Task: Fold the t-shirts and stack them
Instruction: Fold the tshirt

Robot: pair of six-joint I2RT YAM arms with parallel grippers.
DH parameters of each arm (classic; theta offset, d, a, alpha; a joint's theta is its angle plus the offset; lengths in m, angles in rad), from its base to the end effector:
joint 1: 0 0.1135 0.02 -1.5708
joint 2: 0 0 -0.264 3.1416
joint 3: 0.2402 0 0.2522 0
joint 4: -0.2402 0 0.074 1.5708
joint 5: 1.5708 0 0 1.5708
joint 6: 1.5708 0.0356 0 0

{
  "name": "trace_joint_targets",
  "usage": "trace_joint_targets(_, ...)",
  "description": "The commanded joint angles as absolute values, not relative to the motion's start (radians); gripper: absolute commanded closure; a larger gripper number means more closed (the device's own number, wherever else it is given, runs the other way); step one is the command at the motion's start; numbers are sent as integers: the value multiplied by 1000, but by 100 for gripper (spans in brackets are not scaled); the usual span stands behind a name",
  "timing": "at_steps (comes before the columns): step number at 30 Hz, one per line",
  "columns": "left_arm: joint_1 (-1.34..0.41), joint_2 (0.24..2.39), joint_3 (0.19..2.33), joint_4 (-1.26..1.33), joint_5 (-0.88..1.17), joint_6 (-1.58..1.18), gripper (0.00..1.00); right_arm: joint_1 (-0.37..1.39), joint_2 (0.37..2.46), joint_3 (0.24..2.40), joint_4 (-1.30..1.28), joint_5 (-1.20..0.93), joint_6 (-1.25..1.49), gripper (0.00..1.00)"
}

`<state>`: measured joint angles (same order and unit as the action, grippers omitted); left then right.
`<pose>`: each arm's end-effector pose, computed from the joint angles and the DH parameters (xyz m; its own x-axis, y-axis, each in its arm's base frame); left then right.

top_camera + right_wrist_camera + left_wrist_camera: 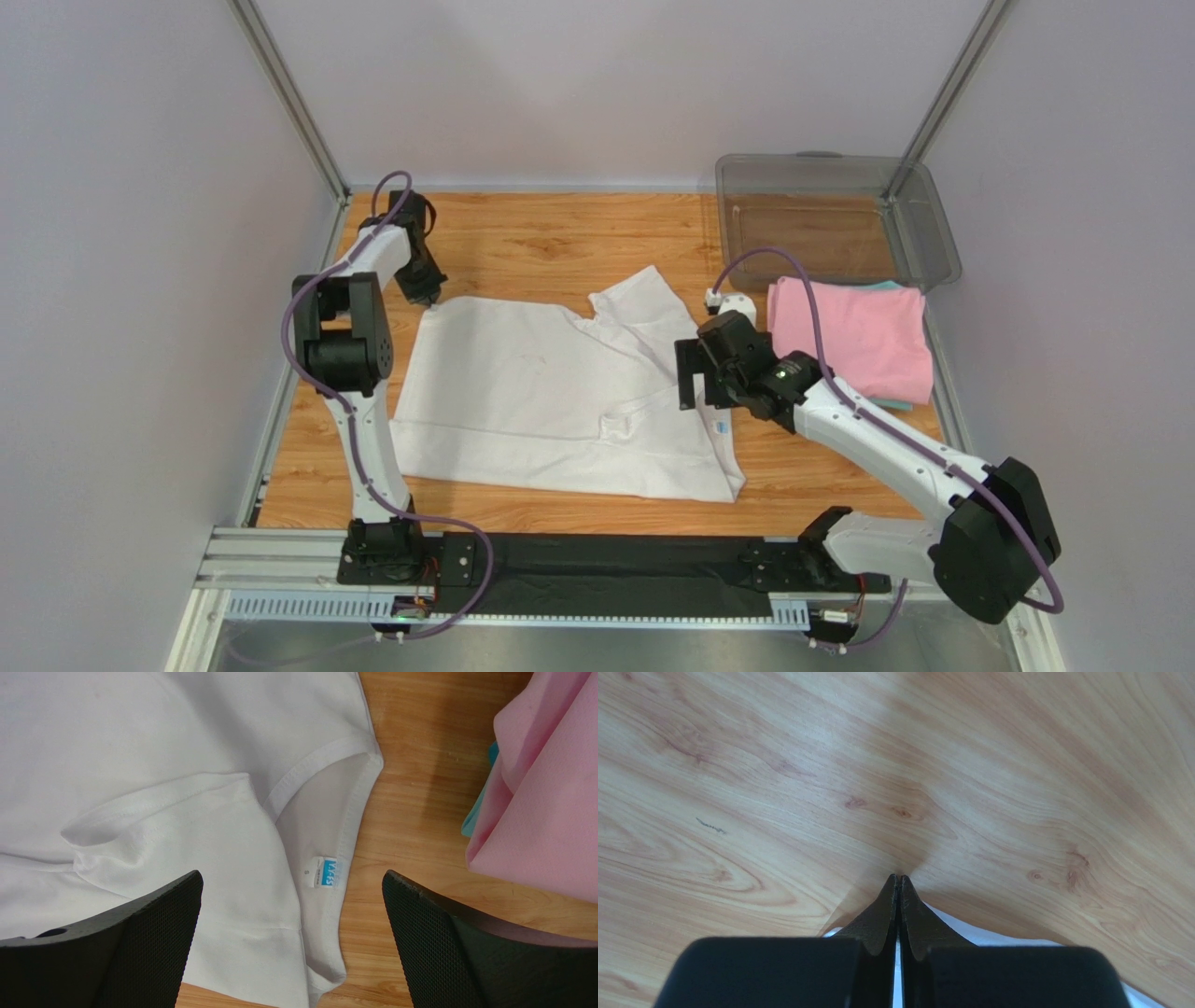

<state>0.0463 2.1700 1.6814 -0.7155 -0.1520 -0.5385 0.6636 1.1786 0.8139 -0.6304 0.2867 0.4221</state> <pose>0.4518 0.0263 0.1676 -0.7493 -0.5422 -0.3803 -0.5641 0.8234 -0.0625 0.1860 0.1326 0.2354 -0.7952 -0.1229 -0.5938 -0.1576 0.9875 0.0067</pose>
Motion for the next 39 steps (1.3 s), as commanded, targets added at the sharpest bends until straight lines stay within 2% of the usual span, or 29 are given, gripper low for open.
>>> trace_joint_targets(1,46,2091,1611,-661,-137,-500,100,643,1239,971,-575,316,440,0)
trace_joint_targets(7,46,2072,1580,-629,-106,-497,100,540,1546,1311,-552,267,396,0)
trace_joint_targets(12,44,2079,1566,-617,-115,-495,100,477,1897,1622,-572,203,335,0)
trace_joint_targets(16,45,2085,1568,-612,-130,-489,100,456,2193,1906,-618,218,275,4)
trace_joint_targets(17,46,2086,1566,-614,-136,-491,100,453,2239,2028,-646,253,269,5)
trace_joint_targets(21,44,2080,1563,-621,-150,-489,100,439,2433,2267,-680,293,242,9)
trace_joint_targets(25,46,2069,1549,-606,-167,-483,100,439,2555,2350,-670,256,209,18)
trace_joint_targets(30,46,2079,1555,-609,-166,-489,100,439,2556,2296,-655,236,222,31)
trace_joint_targets(31,45,2079,1557,-611,-164,-488,100,439,2553,2274,-647,232,221,35)
trace_joint_targets(32,46,2080,1557,-611,-164,-488,100,439,2554,2270,-649,221,219,48)
trace_joint_targets(35,44,2079,1559,-612,-169,-488,100,439,2543,2238,-660,207,232,66)
trace_joint_targets(39,46,2077,1559,-614,-172,-488,100,440,2511,2194,-669,212,242,73)
